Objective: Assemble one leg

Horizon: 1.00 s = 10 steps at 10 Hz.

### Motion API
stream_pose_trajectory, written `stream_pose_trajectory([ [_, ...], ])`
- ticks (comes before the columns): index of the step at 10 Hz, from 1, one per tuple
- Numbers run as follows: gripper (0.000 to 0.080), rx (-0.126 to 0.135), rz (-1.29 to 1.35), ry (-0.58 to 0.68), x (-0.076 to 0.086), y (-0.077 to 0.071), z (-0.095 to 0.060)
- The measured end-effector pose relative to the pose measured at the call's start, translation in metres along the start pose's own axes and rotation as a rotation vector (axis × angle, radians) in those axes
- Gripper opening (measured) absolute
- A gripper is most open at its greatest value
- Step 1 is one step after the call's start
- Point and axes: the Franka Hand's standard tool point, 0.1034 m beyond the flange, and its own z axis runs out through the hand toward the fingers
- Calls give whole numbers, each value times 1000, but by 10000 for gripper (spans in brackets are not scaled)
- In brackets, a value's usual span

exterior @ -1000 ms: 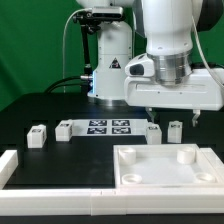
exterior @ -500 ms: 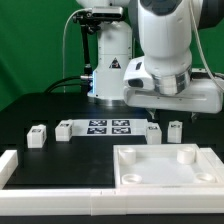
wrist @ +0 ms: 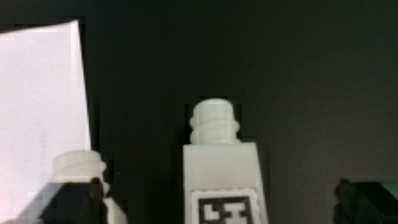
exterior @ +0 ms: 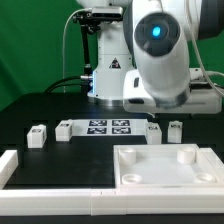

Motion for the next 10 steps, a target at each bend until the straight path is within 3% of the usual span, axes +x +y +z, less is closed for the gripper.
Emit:
stream_pose_trajectory([
  [5,649,-24,-10,-2,8,-22,8],
  [10,649,-20,0,3,16,-16,12],
])
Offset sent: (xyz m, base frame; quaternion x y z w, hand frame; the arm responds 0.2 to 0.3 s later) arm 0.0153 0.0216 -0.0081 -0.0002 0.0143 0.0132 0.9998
